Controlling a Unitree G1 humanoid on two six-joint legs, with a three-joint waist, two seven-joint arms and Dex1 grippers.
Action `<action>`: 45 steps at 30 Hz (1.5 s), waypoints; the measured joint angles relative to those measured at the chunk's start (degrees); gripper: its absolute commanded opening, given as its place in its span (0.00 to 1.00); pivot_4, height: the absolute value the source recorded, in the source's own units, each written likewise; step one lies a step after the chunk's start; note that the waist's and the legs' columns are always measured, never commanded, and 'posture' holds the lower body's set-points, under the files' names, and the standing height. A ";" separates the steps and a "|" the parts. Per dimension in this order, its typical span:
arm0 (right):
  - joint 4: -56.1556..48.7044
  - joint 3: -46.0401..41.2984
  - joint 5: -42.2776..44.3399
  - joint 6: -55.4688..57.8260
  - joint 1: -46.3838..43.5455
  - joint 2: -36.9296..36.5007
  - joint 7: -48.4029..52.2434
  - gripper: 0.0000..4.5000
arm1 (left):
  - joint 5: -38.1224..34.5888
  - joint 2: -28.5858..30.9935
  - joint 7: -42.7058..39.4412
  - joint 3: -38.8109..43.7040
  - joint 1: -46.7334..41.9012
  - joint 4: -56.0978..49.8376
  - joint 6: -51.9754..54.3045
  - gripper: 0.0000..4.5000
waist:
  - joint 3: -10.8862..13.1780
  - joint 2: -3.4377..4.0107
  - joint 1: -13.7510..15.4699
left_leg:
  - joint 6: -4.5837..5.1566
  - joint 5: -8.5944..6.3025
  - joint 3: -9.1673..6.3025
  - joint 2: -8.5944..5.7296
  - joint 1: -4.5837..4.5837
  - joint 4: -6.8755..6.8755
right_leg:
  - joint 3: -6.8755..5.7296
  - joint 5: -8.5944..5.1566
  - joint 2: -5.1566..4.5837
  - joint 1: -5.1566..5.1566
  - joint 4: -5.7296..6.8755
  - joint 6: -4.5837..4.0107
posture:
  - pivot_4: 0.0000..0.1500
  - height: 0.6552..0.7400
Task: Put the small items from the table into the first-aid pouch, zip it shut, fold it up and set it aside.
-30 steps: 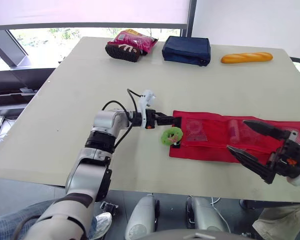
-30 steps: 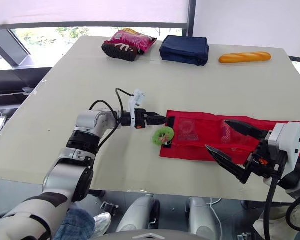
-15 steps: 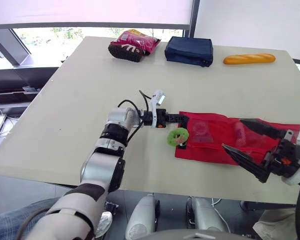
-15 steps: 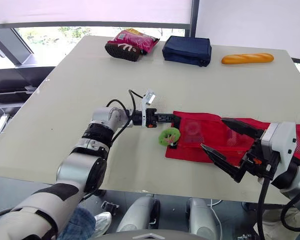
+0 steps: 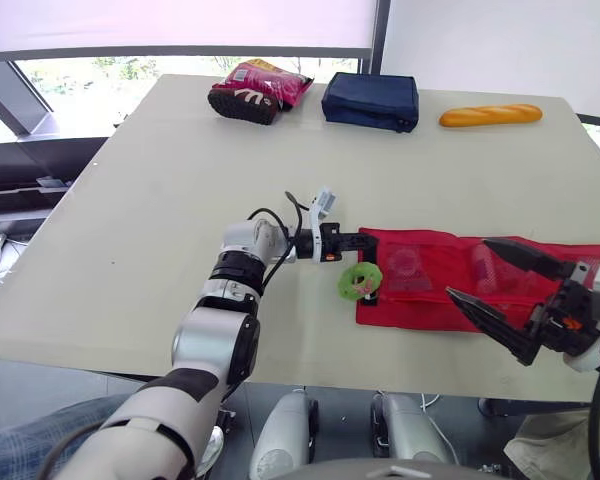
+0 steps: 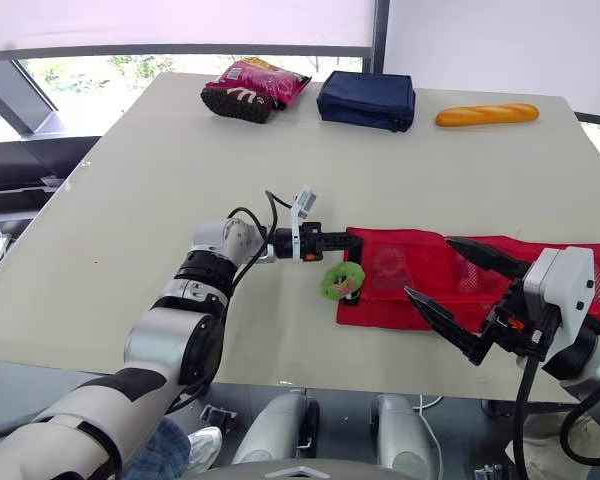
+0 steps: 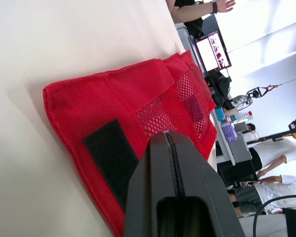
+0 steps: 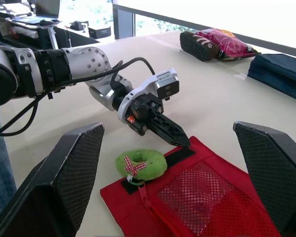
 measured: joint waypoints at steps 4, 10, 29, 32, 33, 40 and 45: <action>0.01 0.81 -0.63 -0.03 -0.64 0.05 -0.08 1.00 | -0.93 1.01 0.55 1.01 1.45 -3.22 0.60 0.03 | 0.00 0.00 -0.04 | 0.00 0.00 0.00 0.01 0.01 0.00 | 0.01 0.00 0.00 -0.02 0.01 0.00 | 1.00 0.72; -0.05 1.33 -0.94 -0.11 -0.46 0.52 -0.21 1.00 | -2.41 4.65 3.18 1.54 7.38 -14.91 3.89 0.03 | 0.00 0.01 -0.05 | 0.00 0.00 0.01 0.04 0.01 0.00 | 0.03 0.01 -0.01 -0.03 0.02 -0.02 | 1.00 0.72; -0.27 2.19 -0.40 -0.42 -0.42 0.43 -0.61 1.00 | -20.80 4.17 19.37 5.11 30.05 -57.31 34.64 0.98 | -0.01 0.02 0.09 | -0.02 0.01 0.04 0.05 0.06 0.00 | 0.03 -0.01 -0.05 -0.02 0.03 -0.02 | 1.00 0.72; -0.27 2.19 -0.06 -0.34 -0.44 0.37 -0.73 1.00 | -18.87 2.05 23.42 4.14 30.09 -57.61 34.35 0.98 | -0.01 0.02 0.15 | -0.02 0.01 0.05 0.03 0.06 0.00 | 0.04 -0.01 -0.06 -0.01 0.03 -0.02 | 1.00 0.72; -0.29 2.19 0.15 -0.33 -0.47 0.30 -0.85 1.00 | -18.53 1.47 24.65 3.28 30.05 -58.27 33.84 0.98 | -0.04 0.01 0.25 | -0.02 0.01 0.02 0.02 0.07 0.00 | 0.03 -0.01 -0.07 0.03 0.02 -0.03 | 1.00 0.72; -1.04 2.03 0.70 -0.23 0.52 0.17 -2.20 1.00 | -16.46 0.73 30.29 -2.48 28.48 -60.82 32.90 0.98 | -0.76 0.04 0.30 | 0.00 0.00 -0.02 0.00 0.24 -0.01 | -0.01 -0.19 -0.09 0.29 -0.17 -0.20 | 1.00 0.72; -2.29 2.01 0.69 -0.25 0.91 0.20 -3.55 1.00 | -13.88 -3.60 35.02 -2.89 25.47 -57.59 34.00 0.98 | -1.09 0.10 0.36 | 0.07 -0.06 -0.12 0.01 0.95 -0.18 | -0.15 -0.30 -0.10 1.18 -0.65 -0.01 | 1.00 0.72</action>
